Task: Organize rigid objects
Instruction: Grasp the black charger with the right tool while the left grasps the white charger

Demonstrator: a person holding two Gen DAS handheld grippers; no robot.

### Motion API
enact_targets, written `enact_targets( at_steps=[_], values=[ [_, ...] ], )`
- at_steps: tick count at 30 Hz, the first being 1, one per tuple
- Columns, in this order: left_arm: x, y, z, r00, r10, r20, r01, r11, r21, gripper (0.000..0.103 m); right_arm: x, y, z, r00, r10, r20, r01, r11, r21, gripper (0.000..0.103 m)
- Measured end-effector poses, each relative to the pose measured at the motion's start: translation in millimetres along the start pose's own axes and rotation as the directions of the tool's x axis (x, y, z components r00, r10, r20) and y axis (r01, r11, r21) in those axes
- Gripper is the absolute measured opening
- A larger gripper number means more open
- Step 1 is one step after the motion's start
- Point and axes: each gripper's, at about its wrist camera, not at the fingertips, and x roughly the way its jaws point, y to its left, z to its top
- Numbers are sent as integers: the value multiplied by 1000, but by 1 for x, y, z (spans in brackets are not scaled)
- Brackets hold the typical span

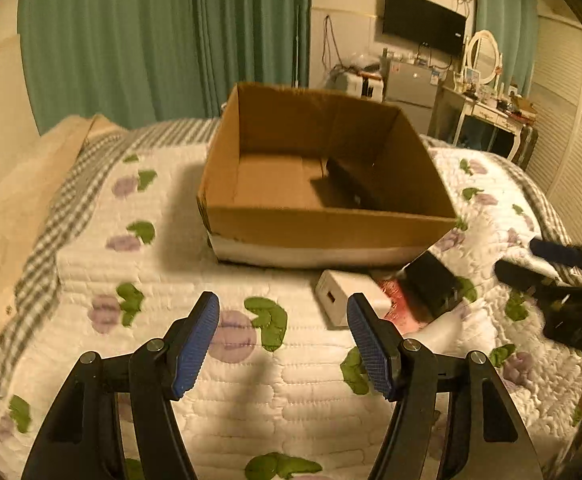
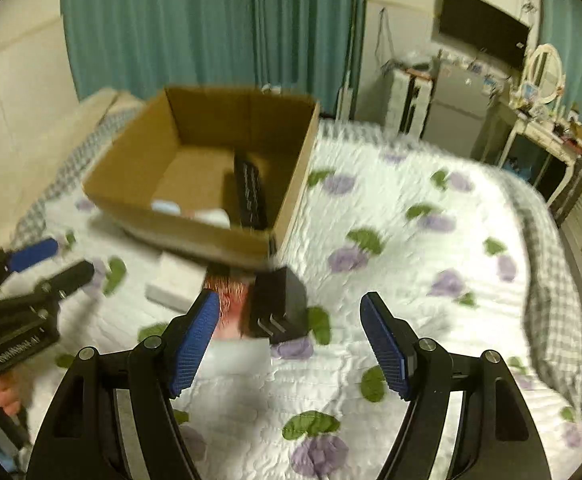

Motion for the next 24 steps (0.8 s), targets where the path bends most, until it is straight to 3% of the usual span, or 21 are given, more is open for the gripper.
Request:
enact_targets(
  at_steps=[6, 11, 13, 14, 24],
  values=[
    [29, 3, -12, 998, 9, -63, -9, 1000, -7, 69, 60, 3, -18, 994, 36, -101, -35, 999, 9, 72],
    [38, 6, -15, 996, -2, -89, 0, 1000, -16, 69, 90, 10, -16, 990, 20, -137, -22, 1000, -17, 60],
    [38, 5, -15, 996, -4, -89, 3, 1000, -11, 69, 97, 12, -15, 989, -2, -146, -3, 999, -33, 48],
    [38, 4, -15, 996, -5, -90, 5, 1000, -8, 69, 101, 13, -16, 989, -30, -148, 24, 999, -46, 47],
    [47, -39, -4, 990, -79, -116, 85, 995, 48, 69, 62, -7, -16, 999, -16, -45, 18, 999, 51, 40]
  ],
)
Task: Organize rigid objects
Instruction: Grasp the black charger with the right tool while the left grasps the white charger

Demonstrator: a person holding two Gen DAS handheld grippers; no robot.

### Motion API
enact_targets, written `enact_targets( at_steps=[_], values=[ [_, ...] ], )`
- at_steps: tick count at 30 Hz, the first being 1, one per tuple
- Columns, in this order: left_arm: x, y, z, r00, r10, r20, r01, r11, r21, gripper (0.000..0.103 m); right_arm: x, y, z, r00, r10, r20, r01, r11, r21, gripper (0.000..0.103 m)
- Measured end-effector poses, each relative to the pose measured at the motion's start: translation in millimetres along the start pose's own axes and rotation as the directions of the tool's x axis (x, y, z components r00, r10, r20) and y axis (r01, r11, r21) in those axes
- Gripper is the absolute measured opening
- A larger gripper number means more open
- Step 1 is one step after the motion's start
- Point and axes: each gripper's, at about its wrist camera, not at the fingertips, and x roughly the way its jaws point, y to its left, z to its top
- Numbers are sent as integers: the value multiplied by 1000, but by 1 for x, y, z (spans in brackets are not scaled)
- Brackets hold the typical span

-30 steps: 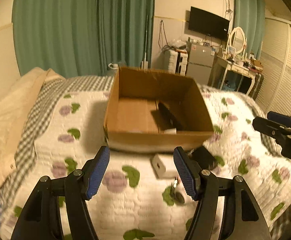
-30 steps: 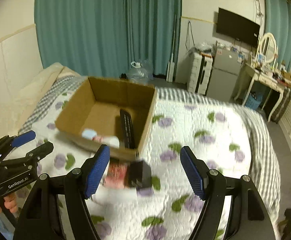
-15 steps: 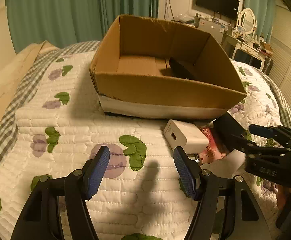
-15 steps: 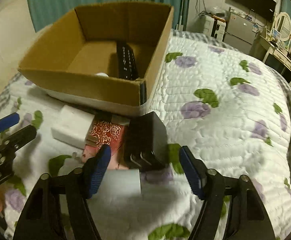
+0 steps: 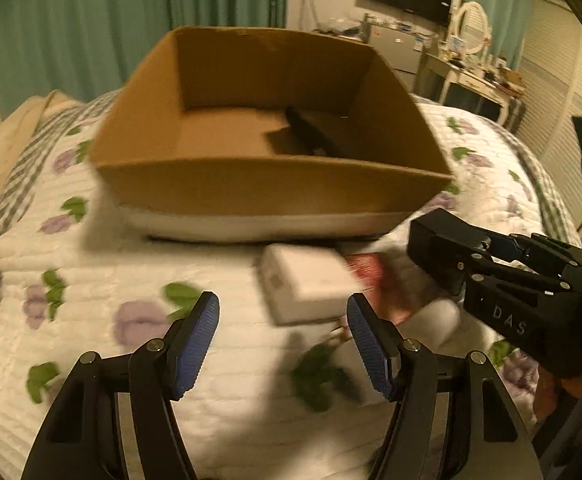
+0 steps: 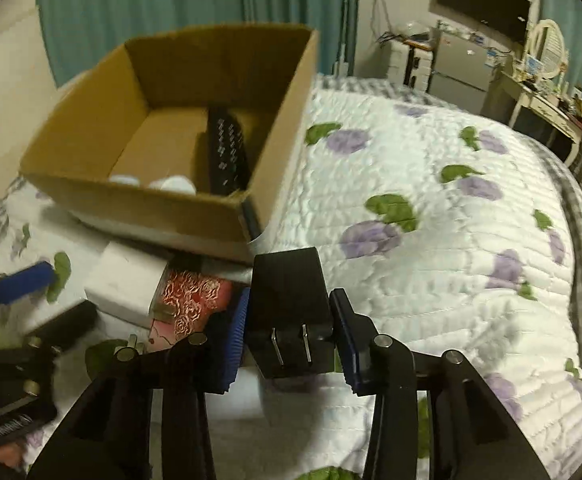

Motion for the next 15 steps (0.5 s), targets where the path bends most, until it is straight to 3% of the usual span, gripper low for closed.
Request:
enact_targets(
  at_steps=[8, 12, 15],
  values=[
    [31, -22, 17, 998, 59, -32, -59, 998, 1, 69, -14, -11, 8, 999, 24, 26, -26, 997, 66, 40],
    [53, -22, 18, 988, 145, -51, -145, 989, 13, 69, -12, -19, 9, 999, 38, 26, -40, 995, 96, 40],
    [57, -19, 15, 988, 146, -40, -146, 989, 12, 69, -8, -21, 12, 999, 36, 21, -38, 995, 94, 40]
  ],
)
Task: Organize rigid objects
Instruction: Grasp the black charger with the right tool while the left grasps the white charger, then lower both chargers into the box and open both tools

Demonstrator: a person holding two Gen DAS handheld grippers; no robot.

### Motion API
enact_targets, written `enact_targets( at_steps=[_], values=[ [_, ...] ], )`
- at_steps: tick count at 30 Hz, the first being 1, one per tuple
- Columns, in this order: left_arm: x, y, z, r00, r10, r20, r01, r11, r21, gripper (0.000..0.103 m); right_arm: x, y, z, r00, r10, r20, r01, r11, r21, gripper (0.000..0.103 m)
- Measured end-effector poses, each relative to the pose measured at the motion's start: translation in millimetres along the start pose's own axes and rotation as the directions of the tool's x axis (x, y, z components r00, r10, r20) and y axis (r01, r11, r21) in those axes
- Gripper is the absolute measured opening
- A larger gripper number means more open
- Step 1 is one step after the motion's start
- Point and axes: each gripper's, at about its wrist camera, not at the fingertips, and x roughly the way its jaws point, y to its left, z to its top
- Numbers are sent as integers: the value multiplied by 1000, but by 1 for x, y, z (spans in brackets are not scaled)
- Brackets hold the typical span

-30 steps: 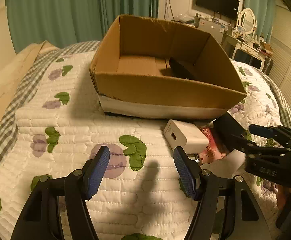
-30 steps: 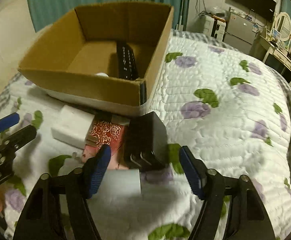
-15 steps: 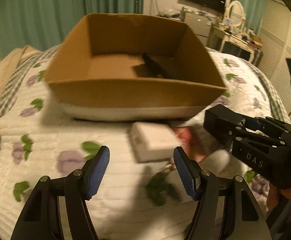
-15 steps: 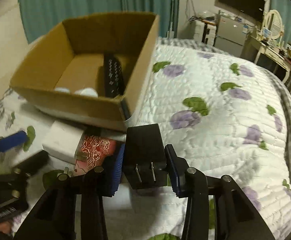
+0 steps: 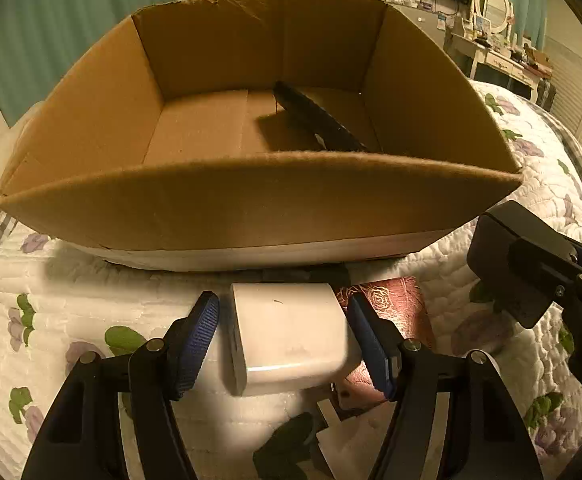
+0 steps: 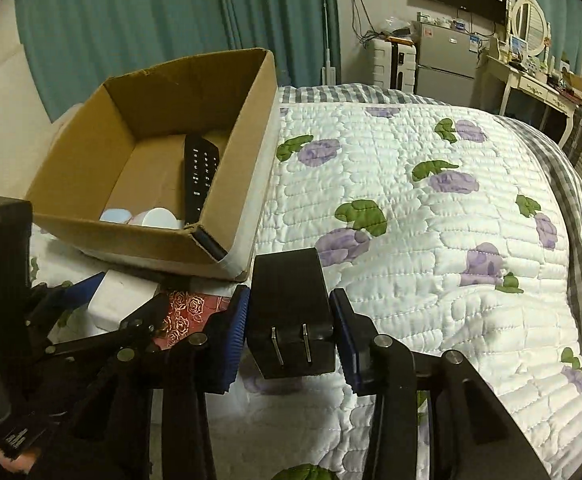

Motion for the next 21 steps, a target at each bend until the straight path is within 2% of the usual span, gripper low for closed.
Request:
enact_targets(
  at_steps=[5, 6, 9, 13, 17, 21],
  values=[
    [-3, 4, -6, 1000, -30, 7, 30, 999, 24, 66, 1, 3, -1, 1000, -8, -5, 8, 1000, -14, 40],
    [-5, 5, -7, 999, -42, 1, 42, 999, 30, 59, 0, 4, -1, 1000, -9, -5, 9, 1000, -17, 40],
    [-16, 8, -12, 998, -59, -7, 59, 997, 52, 55, -4, 6, -1, 1000, -15, -1, 15, 999, -29, 40],
    [-33, 18, -15, 995, -104, -5, 104, 994, 21, 54, -17, 12, 0, 1000, -17, 18, 18, 999, -49, 40],
    [-62, 26, -15, 993, -111, 42, 112, 994, -2, 54, -38, 20, 1, 999, -16, 49, 19, 997, -76, 40],
    [-103, 38, -9, 983, -135, 123, 139, 990, -26, 54, -62, 27, 6, 996, 0, 89, 8, 995, -96, 38]
  ],
)
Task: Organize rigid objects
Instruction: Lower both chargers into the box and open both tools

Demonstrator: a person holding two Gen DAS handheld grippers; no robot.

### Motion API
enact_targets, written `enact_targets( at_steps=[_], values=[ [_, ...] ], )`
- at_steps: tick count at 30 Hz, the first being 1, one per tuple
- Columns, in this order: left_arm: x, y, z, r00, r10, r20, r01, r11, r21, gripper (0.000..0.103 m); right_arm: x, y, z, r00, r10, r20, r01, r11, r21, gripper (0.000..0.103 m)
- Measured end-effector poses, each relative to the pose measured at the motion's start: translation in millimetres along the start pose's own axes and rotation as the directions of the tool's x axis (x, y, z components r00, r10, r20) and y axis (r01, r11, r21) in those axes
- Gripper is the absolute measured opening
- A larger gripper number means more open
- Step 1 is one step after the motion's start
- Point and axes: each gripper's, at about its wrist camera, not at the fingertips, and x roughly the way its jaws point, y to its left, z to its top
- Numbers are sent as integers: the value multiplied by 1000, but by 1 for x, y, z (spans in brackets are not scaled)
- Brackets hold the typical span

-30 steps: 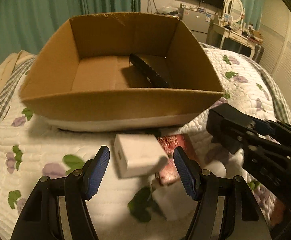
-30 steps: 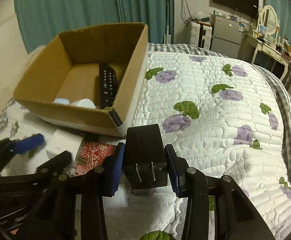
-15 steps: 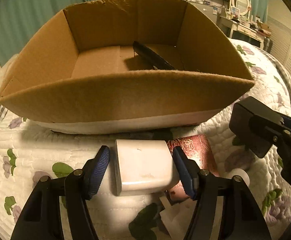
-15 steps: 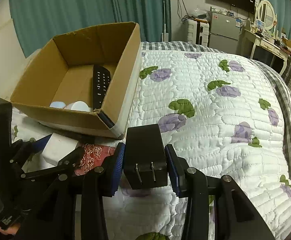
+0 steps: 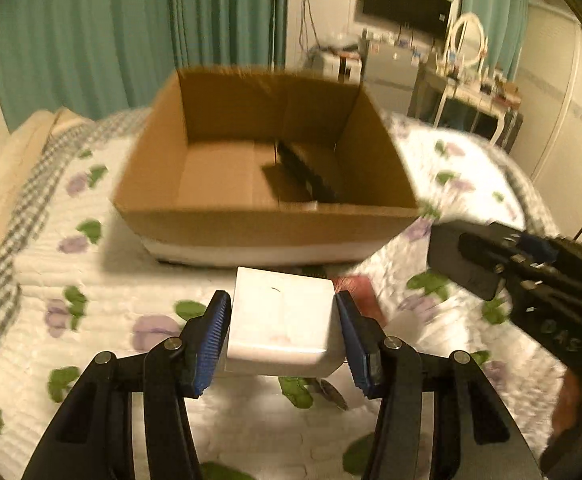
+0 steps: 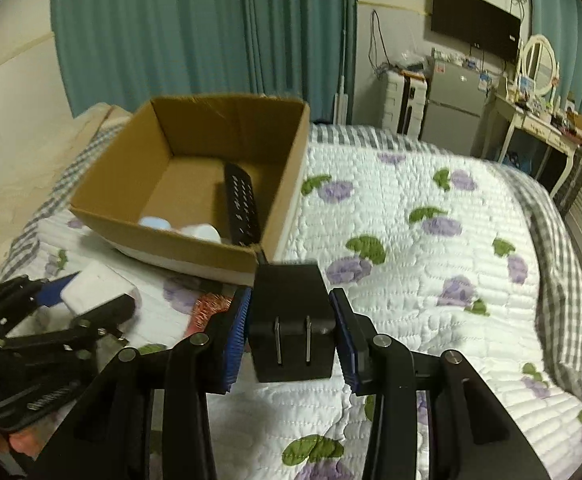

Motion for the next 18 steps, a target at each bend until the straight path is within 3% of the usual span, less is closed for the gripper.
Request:
enact_targets(
  at_steps=[5, 9, 18],
  values=[
    [-34, 6, 32, 995, -15, 95, 16, 1000, -10, 54, -19, 9, 15, 999, 4, 45, -3, 999, -33, 38],
    [-39, 11, 57, 990, 0, 139, -2, 1000, 12, 54, -25, 5, 27, 996, 44, 81, -44, 999, -8, 38],
    [34, 30, 114, 994, 30, 108, -31, 999, 11, 54, -19, 1, 87, 982, 54, 180, -53, 999, -13, 38]
  ],
)
